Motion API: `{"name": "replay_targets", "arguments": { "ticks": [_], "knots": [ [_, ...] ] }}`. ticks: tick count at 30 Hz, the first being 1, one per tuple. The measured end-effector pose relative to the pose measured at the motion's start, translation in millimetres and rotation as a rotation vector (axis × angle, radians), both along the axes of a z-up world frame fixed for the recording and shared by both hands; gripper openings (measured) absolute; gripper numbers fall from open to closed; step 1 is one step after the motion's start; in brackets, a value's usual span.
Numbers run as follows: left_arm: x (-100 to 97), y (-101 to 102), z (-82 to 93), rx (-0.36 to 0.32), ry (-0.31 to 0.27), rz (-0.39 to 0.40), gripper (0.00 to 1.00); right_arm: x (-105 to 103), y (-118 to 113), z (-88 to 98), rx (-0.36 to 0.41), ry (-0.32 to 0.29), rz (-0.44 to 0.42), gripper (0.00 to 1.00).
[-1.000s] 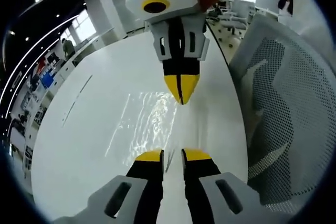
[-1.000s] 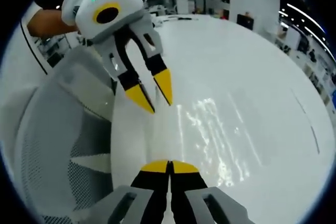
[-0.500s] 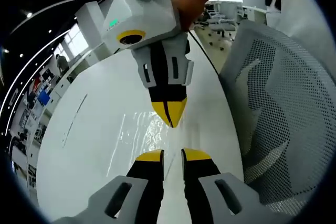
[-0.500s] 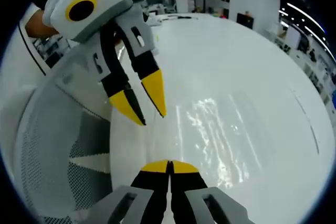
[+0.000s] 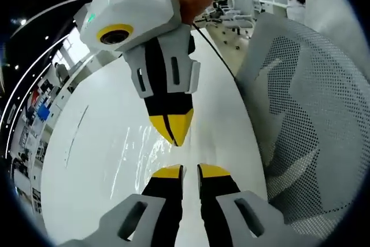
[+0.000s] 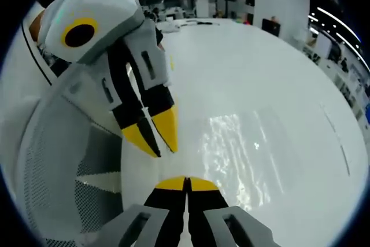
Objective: Open the resealable bag by pulling the two sides of the seal apart until the entire bag opening is separated and visibly accessible.
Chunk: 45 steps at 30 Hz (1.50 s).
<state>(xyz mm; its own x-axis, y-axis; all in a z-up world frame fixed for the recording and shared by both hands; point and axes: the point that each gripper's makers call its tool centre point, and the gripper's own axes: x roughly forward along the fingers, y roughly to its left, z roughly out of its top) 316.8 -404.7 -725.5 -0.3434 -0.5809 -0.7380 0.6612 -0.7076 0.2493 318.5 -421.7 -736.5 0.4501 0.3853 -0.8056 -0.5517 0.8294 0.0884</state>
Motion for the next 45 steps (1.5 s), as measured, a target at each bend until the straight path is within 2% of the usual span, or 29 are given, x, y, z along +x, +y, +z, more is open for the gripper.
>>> {"name": "replay_targets", "arguments": {
  "ticks": [7,14,30,45],
  "knots": [
    [1.9,-1,-9.9,0.016,-0.043,-0.013,0.01,1,0,3.7,0.009,-0.017,-0.006,0.0],
    [1.7,0,-11.5,0.02,-0.038,-0.011,0.0,6,-5,7.1,-0.013,-0.046,-0.021,0.0],
    [-5.7,4,-14.0,0.055,-0.05,-0.052,0.0,31,-28,39.0,-0.142,-0.222,-0.093,0.0],
    [-4.7,2,-11.5,0.052,-0.062,-0.056,0.0,36,-42,57.8,-0.19,-0.306,-0.149,0.0]
  ]
}}
